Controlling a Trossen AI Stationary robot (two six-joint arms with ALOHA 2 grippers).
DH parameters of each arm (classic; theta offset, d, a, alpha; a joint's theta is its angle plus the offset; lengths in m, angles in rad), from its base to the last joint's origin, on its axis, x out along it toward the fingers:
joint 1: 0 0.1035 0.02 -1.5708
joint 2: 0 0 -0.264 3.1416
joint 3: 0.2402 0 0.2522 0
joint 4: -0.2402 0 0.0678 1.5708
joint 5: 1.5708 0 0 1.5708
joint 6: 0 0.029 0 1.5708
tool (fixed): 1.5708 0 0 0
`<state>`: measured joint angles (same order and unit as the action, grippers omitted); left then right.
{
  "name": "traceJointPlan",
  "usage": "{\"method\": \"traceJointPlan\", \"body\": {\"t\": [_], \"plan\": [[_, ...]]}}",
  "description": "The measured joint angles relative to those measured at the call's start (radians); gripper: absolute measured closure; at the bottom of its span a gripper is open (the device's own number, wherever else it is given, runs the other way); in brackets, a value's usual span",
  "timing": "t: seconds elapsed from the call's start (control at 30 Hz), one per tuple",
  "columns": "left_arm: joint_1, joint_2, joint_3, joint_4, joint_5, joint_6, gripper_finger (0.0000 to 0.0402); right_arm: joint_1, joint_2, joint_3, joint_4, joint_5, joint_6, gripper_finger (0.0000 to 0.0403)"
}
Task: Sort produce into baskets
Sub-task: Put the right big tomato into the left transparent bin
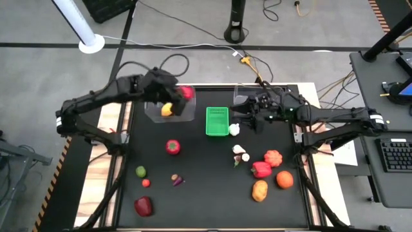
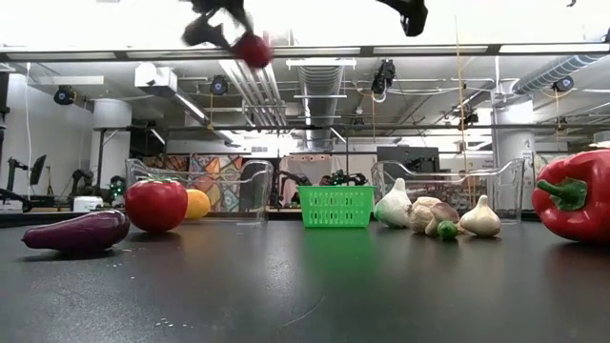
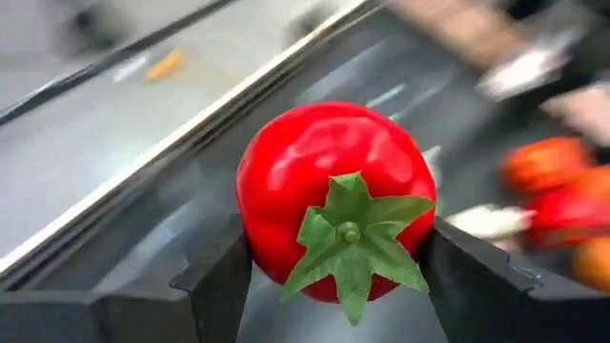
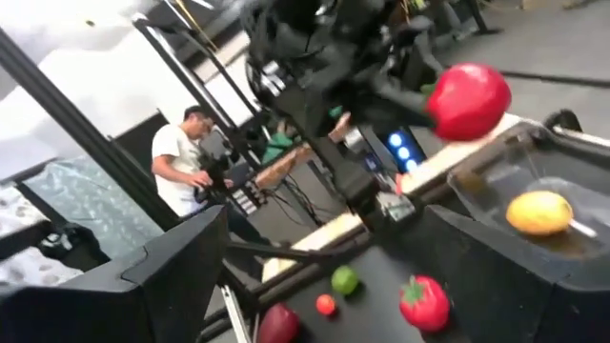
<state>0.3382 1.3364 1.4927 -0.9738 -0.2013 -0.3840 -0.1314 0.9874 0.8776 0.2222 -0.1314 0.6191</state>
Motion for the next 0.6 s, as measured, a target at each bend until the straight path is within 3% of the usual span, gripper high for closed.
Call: {"method": "traceJointPlan", "body": {"t": [0.13,0.3,0.6], "plan": [[0.144,0.042,0.017,-0.175,0.055,0.001,0.0152,0.000,0.007,0.000,-0.009,0.000,0.002,0.0060],[0.285,0.138,-0.032,-0.197,0.117,0.006,0.0152,0.000,0.012,0.000,-0.014,0.000,0.002,0.0060],[0.301,0.355,-0.003,-0.186,0.164,0.074,0.0152,0.000,0.012,0.000,-0.090,0.021,0.002,0.0060]]}}
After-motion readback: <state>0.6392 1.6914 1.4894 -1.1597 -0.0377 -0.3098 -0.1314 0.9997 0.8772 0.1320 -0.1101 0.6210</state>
